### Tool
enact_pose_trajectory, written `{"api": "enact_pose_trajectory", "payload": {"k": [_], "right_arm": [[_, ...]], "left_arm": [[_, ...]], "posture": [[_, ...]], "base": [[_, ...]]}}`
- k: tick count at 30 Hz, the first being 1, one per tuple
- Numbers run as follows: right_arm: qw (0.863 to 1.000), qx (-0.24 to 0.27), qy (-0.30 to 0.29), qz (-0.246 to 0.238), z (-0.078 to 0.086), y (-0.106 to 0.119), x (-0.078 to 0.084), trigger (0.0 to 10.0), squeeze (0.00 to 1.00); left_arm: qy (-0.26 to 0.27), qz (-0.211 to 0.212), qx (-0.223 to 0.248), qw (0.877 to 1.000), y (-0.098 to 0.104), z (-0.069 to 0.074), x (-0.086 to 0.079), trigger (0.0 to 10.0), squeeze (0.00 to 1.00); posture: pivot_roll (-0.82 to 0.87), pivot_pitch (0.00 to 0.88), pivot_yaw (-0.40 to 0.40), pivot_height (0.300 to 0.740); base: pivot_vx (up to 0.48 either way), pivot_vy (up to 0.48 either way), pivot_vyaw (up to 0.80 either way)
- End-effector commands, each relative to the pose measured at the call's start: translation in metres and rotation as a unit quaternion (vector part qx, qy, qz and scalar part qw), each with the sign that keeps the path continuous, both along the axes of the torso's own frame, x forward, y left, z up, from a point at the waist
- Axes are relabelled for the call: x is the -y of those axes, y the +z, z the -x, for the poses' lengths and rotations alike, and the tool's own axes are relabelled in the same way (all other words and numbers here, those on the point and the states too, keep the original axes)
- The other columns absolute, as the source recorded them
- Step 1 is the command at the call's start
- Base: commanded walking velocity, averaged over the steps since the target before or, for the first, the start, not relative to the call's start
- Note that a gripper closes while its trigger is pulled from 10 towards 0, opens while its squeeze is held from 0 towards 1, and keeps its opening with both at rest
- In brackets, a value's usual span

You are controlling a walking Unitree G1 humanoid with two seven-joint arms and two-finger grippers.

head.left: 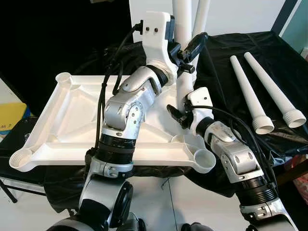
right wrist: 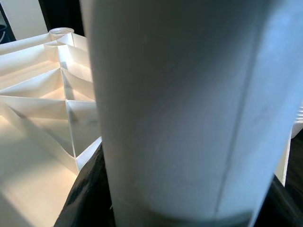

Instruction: Building children table

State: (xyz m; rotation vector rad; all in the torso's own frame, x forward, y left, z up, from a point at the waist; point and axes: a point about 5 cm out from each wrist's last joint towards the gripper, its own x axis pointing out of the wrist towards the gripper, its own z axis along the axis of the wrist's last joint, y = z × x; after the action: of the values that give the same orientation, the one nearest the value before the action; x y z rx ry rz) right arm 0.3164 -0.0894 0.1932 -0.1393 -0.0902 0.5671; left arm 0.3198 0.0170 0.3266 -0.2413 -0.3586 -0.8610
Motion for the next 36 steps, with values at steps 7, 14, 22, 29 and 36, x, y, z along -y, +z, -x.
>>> {"api": "enact_pose_trajectory", "payload": {"k": [7, 14, 22, 29, 36], "right_arm": [[0.999, -0.013, -0.024, -0.021, -0.005, -0.001, -0.006, 10.0, 0.00], [0.997, -0.012, -0.065, -0.048, -0.011, 0.003, -0.003, 10.0, 0.00], [0.988, -0.010, -0.129, -0.090, -0.020, 0.007, 0.009, 10.0, 0.00], [0.982, -0.005, -0.163, -0.099, -0.023, 0.006, 0.018, 10.0, 0.00], [0.976, 0.014, -0.191, -0.104, -0.024, 0.008, 0.027, 10.0, 0.00]], "left_arm": [[-0.044, 0.007, 0.018, 0.999, 0.007, 0.012, 0.013, 10.0, 0.86], [-0.043, 0.015, 0.017, 0.999, 0.007, 0.012, 0.010, 10.0, 1.00], [-0.003, 0.008, 0.036, 0.999, 0.002, 0.011, -0.003, 10.0, 0.00], [0.029, -0.009, 0.044, 0.999, -0.010, 0.011, -0.012, 10.0, 0.00], [0.080, -0.071, 0.045, 0.993, -0.042, 0.010, -0.024, 10.0, 0.00]], "posture": [[-0.03, 0.058, -0.006, 0.740], [-0.03, 0.062, -0.001, 0.740], [-0.02, 0.072, 0.009, 0.740], [-0.02, 0.075, 0.010, 0.740], [-0.01, 0.080, 0.009, 0.740]], "base": [[0.000, 0.000, 0.00], [0.000, 0.000, 0.00], [0.000, 0.000, 0.00], [0.000, 0.000, 0.00], [0.000, 0.000, 0.00]]}}
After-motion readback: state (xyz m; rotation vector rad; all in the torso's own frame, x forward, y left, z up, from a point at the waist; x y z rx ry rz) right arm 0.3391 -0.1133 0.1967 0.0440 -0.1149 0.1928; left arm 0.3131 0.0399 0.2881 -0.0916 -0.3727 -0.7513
